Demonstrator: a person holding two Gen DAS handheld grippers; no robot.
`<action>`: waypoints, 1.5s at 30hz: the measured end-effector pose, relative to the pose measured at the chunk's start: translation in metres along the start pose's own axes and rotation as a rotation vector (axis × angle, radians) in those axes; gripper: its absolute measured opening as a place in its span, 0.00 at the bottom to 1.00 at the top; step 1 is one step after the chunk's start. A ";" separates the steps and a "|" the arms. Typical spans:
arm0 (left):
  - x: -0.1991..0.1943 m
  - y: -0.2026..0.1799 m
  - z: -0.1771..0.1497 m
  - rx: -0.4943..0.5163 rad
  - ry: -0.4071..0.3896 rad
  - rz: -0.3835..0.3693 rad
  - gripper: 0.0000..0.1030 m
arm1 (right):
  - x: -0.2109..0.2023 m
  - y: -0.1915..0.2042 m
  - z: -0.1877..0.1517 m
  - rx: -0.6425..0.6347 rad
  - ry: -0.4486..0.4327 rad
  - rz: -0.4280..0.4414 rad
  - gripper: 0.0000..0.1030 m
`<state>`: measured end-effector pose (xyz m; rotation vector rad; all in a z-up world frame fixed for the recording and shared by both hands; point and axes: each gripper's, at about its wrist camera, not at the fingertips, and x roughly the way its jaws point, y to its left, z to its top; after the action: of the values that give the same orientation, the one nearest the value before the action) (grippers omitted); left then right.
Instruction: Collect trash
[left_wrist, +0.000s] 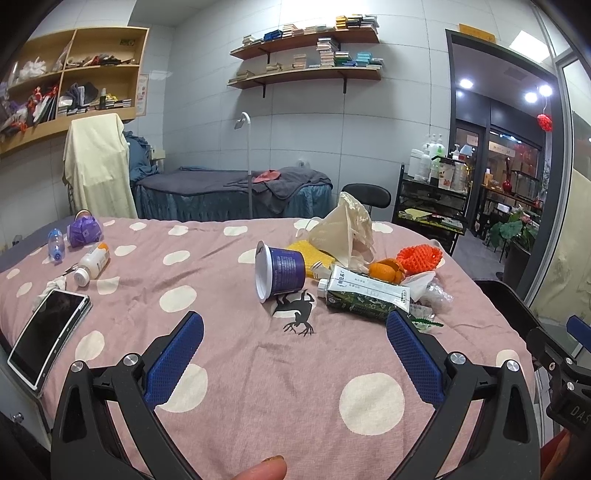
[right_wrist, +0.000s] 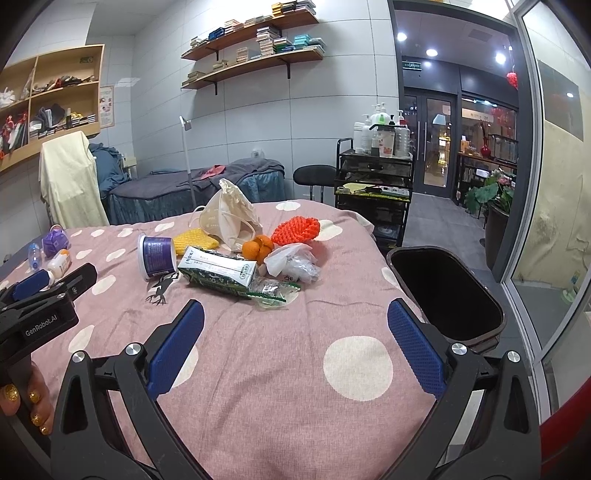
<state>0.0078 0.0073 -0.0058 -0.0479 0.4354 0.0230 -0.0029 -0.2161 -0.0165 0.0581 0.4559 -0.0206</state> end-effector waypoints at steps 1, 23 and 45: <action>0.000 0.000 0.000 0.000 0.001 0.001 0.94 | 0.001 0.000 0.000 -0.001 0.001 0.000 0.95; 0.010 0.003 -0.004 0.005 0.031 -0.009 0.94 | 0.009 0.005 -0.002 -0.021 0.026 0.001 0.95; 0.120 0.060 0.020 -0.075 0.207 -0.147 0.86 | 0.115 0.037 0.024 -0.248 0.306 0.454 0.95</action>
<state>0.1231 0.0698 -0.0404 -0.1567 0.6365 -0.1114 0.1121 -0.1814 -0.0438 -0.0810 0.7391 0.4956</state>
